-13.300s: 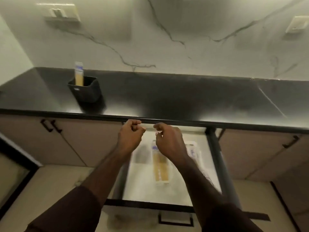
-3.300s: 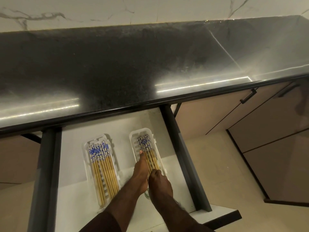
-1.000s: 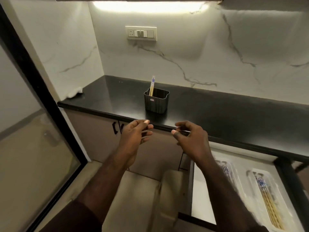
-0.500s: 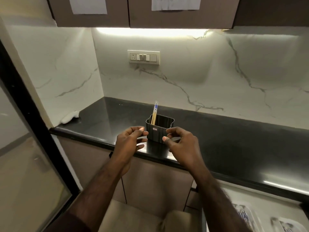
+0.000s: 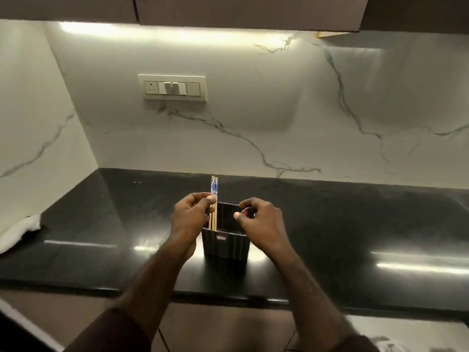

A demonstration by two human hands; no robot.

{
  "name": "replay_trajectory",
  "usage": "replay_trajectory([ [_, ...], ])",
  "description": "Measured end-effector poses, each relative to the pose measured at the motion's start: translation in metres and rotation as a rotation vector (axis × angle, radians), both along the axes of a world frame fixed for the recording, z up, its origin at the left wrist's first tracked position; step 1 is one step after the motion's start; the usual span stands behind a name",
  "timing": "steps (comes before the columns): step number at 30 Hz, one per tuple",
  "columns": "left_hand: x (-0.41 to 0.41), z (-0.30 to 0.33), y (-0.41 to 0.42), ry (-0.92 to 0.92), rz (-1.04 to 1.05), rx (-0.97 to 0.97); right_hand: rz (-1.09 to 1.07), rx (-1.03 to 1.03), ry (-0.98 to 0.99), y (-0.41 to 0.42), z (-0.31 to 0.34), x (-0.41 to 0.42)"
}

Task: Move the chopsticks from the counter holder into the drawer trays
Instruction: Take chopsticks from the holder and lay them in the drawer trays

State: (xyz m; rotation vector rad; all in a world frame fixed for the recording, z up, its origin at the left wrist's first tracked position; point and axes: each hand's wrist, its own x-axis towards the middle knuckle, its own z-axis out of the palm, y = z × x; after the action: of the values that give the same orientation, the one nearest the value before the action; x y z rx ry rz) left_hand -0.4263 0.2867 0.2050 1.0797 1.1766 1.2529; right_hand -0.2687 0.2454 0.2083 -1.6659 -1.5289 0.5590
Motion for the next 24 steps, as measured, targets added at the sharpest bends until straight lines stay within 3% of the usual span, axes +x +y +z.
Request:
replay_trajectory([
  [9, -0.004, -0.039, 0.121, 0.106, -0.075, -0.046, -0.146, -0.266, 0.001, 0.105, -0.05, -0.049],
  [16, 0.0, -0.07, 0.16, 0.147, -0.031, -0.068, -0.273, -0.474, -0.036, 0.14, -0.081, -0.056],
  [24, 0.01, -0.093, 0.184, 0.176, -0.241, -0.13, -0.236, -0.574, -0.041, 0.155, -0.096, -0.057],
])
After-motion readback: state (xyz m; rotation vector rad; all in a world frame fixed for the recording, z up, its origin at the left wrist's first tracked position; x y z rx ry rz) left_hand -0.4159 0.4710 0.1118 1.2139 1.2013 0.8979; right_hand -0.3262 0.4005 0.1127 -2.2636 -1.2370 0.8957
